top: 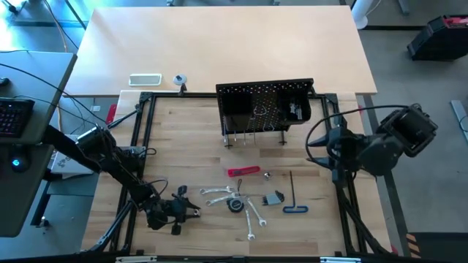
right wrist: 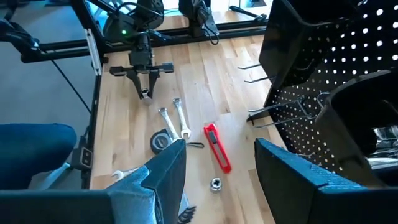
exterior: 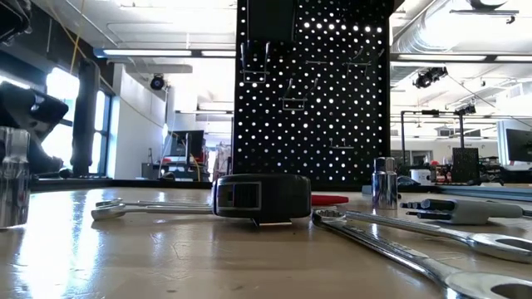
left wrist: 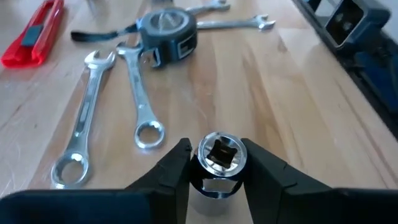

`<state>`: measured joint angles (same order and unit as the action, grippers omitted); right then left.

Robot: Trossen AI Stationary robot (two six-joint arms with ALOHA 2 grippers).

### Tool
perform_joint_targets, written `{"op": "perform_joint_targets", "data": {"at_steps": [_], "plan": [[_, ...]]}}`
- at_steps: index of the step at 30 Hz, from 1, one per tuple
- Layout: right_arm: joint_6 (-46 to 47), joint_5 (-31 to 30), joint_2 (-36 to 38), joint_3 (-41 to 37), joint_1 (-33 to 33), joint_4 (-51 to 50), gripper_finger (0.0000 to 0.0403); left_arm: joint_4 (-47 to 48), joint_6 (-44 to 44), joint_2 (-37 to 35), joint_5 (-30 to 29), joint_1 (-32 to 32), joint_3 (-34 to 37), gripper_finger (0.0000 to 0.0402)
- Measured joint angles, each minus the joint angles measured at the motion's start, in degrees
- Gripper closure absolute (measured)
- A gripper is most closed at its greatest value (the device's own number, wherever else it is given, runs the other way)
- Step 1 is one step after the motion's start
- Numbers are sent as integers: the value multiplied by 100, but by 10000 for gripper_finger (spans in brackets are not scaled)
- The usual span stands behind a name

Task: Hang tools onto peg board
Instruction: Put the left socket into the peg board

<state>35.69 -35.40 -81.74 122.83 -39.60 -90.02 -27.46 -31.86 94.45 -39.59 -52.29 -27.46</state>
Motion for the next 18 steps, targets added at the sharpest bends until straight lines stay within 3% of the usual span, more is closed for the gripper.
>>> {"op": "perform_joint_targets", "data": {"at_steps": [9, 18], "plan": [[419, 10, -384, 0, -503, 2, 217, -630, 863, -136, -3, 160, -2, 303], [738, 99, -1166, -2, -838, 1, 217, -986, 2446, -891, 32, 581, -114, 303]]}}
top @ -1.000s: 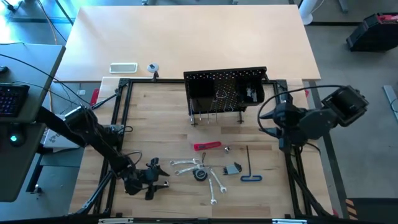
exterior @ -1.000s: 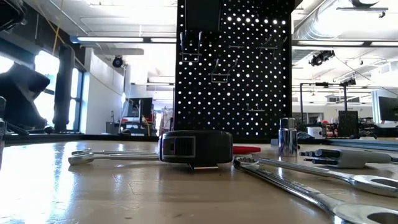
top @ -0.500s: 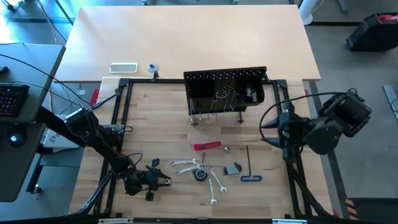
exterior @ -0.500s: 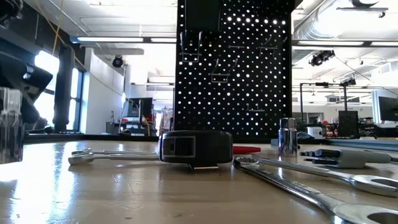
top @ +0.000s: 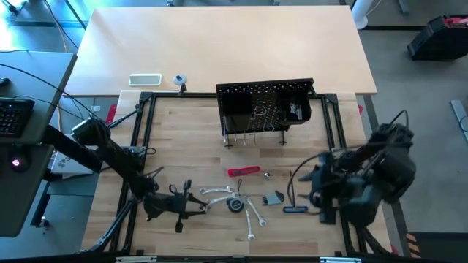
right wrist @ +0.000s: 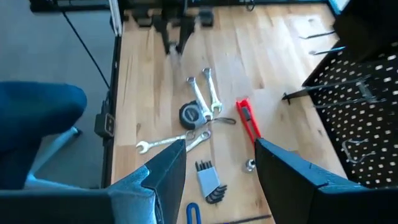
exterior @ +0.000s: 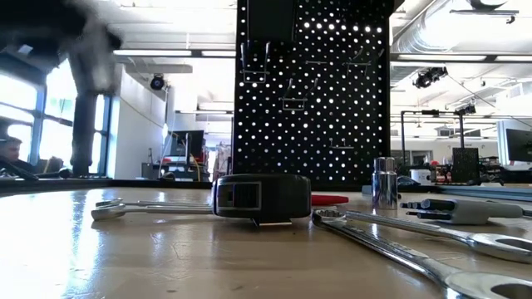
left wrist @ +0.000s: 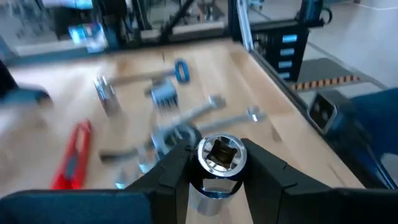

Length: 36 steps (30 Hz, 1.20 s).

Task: Hang tools onto peg board
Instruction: Put the left socket into the peg board

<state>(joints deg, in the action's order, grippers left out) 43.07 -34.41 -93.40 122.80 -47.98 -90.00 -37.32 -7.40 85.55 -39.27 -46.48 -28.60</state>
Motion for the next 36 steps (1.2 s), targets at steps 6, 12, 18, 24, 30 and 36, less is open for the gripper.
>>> {"op": "perform_joint_targets", "data": {"at_steps": [6, 12, 18, 24, 30, 36], "plan": [[8, -124, -703, 0, -66, 2, 217, 11, 1379, -477, 305, 521, -345, 303], [-64, -224, -1401, -2, 49, 88, 217, 20, 2339, -610, 1380, 1226, -846, 303], [-519, -265, -1947, -4, 150, 425, 217, 806, 2515, -611, 2238, 1754, -1365, 303], [-456, -672, -2141, -13, 103, -15, 217, 1234, 2683, -611, 2361, 1841, -1562, 303], [-544, -916, -1623, -760, 70, 14, 217, 1250, 2710, -611, 2395, 1841, -1567, 303], [-478, -1084, -347, -2682, 122, 1102, 217, 1179, 2756, -611, 2399, 1904, -1567, 303]]}}
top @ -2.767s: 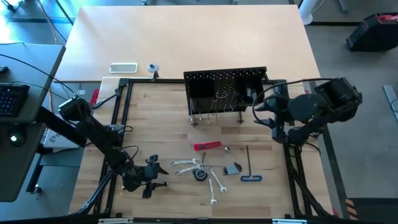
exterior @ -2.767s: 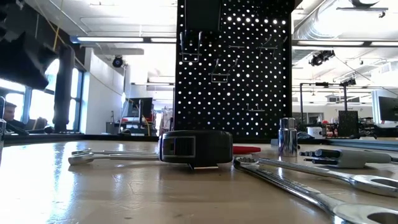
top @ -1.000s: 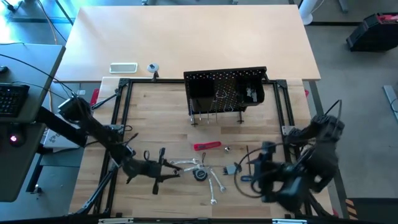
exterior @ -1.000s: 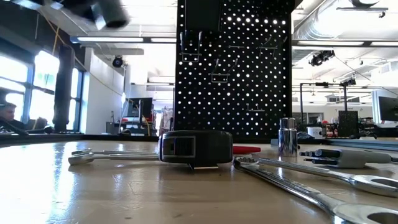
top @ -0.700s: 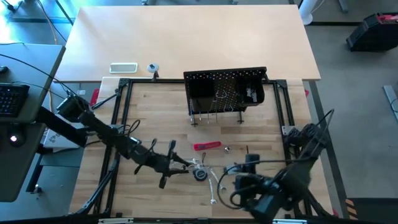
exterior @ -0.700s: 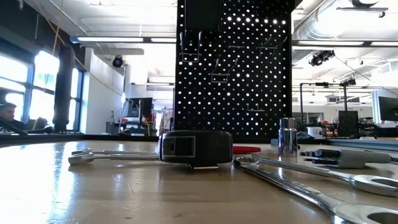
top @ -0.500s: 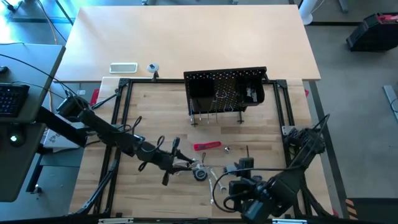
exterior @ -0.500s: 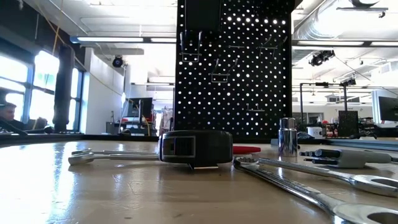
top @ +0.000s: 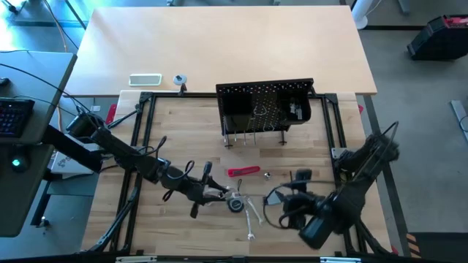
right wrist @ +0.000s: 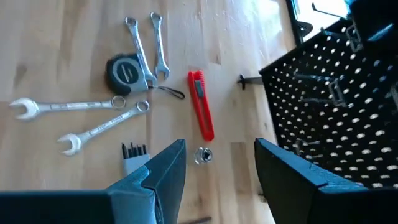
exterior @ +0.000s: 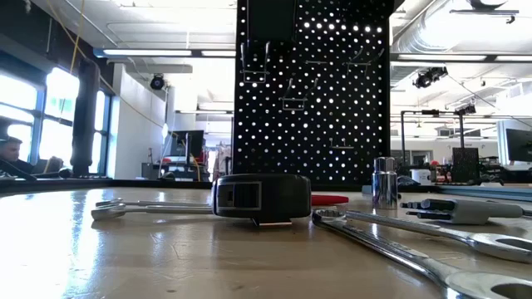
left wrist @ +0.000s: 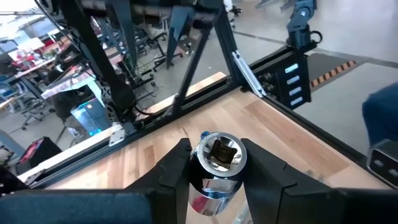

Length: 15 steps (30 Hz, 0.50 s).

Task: Hang tools onto peg board
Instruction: Put the left socket into the peg board

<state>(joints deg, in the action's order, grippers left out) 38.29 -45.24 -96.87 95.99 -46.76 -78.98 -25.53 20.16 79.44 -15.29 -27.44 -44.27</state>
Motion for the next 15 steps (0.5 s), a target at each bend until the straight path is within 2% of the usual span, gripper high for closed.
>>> {"op": "perform_joint_targets", "data": {"at_steps": [4, 8, 11, 15], "plan": [[-555, 25, 1187, -1812, 181, 2115, 217, -56, -9, 0, 82, 220, -2, 303], [-1680, 350, 2064, -3488, 601, 5205, 217, -216, -144, 1, 323, 492, -7, 303], [-2399, 632, 2188, -4264, 916, 7080, 218, -313, -314, 0, 560, 667, -9, 303], [-2961, 757, 1939, -4601, 1236, 8425, 229, -473, -507, 2, 795, 796, -11, 303]]}}
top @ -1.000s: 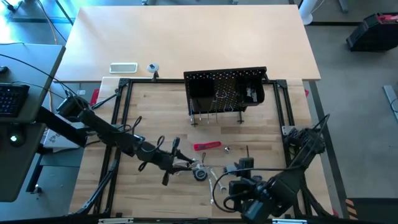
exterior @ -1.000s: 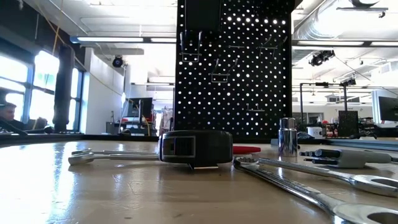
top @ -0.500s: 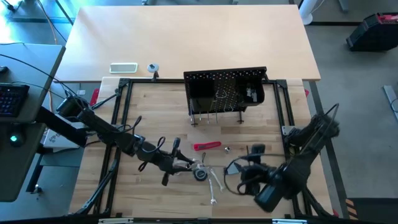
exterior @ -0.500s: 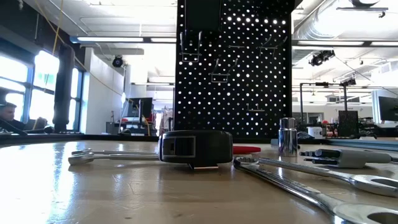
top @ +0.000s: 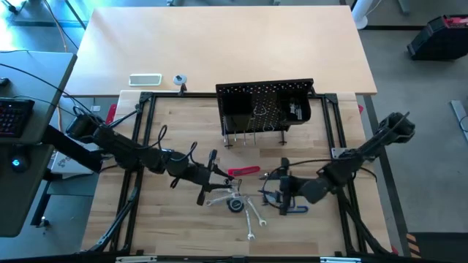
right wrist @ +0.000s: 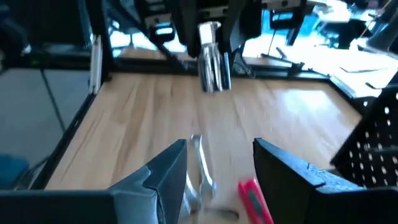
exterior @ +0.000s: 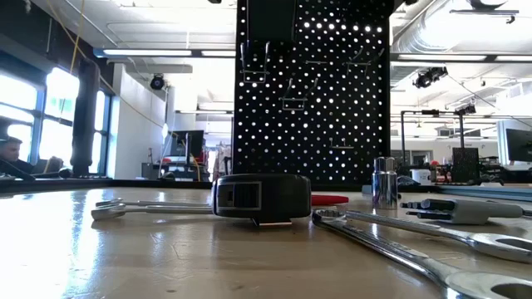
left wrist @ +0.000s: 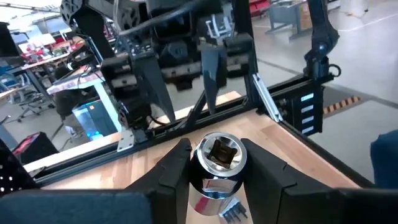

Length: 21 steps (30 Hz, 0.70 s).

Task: Hang tools onto peg board
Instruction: Put the left socket into the peg board

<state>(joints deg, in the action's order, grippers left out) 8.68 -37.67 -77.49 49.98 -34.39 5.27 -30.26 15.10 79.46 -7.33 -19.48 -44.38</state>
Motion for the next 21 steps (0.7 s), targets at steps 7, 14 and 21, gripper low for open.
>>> {"op": "perform_joint_targets", "data": {"at_steps": [7, 14, 21], "plan": [[-531, 350, -886, 583, 435, 340, 242, -107, -55, 37, 85, 2, -2, 303], [-891, 548, -1433, 1306, 691, 296, 242, -103, -103, 166, 83, -3, -2, 303], [-564, 1125, -1709, 1459, 935, 223, 242, -311, 0, 168, 81, -40, -2, 303]]}}
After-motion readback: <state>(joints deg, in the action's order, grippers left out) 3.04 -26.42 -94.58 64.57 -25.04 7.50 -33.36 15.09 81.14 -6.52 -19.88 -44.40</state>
